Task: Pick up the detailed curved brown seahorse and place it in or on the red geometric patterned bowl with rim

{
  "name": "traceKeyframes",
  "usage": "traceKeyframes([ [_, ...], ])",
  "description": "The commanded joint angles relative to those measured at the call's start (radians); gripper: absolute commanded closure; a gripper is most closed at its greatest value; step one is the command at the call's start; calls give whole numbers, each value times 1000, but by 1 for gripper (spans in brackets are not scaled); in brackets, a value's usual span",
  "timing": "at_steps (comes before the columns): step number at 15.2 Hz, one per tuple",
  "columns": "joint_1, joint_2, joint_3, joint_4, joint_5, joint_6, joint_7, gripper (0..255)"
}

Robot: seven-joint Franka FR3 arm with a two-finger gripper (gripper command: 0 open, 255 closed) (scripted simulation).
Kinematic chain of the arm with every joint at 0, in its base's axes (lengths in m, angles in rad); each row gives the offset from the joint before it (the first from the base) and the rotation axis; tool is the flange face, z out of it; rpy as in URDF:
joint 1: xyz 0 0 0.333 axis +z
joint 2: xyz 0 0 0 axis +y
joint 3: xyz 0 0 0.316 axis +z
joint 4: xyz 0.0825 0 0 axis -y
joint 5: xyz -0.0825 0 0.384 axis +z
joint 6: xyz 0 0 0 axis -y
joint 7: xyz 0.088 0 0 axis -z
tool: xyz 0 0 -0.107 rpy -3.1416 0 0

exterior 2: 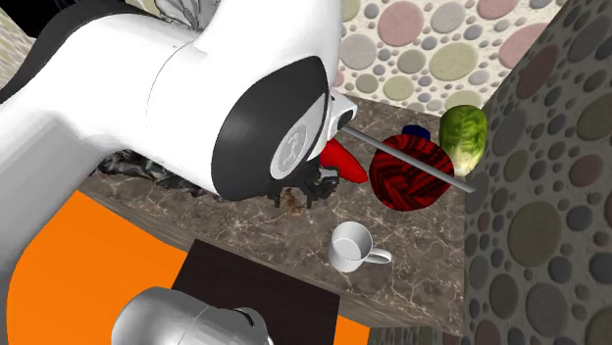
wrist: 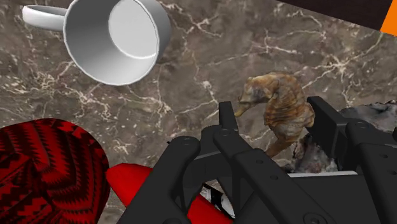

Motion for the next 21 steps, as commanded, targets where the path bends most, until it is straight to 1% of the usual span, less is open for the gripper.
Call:
traceKeyframes([
  [1, -1, 70, -36, 36, -21, 37, -30, 255],
  [7, 9, 288, -141, 185, -53, 116, -122, 255],
  [12, 24, 478, -227, 341, -42, 157, -210, 255],
  [17, 34, 682, -311, 526, 10, 172, -312, 255],
  [21, 23, 863, -372, 703, 87, 159, -406, 255],
])
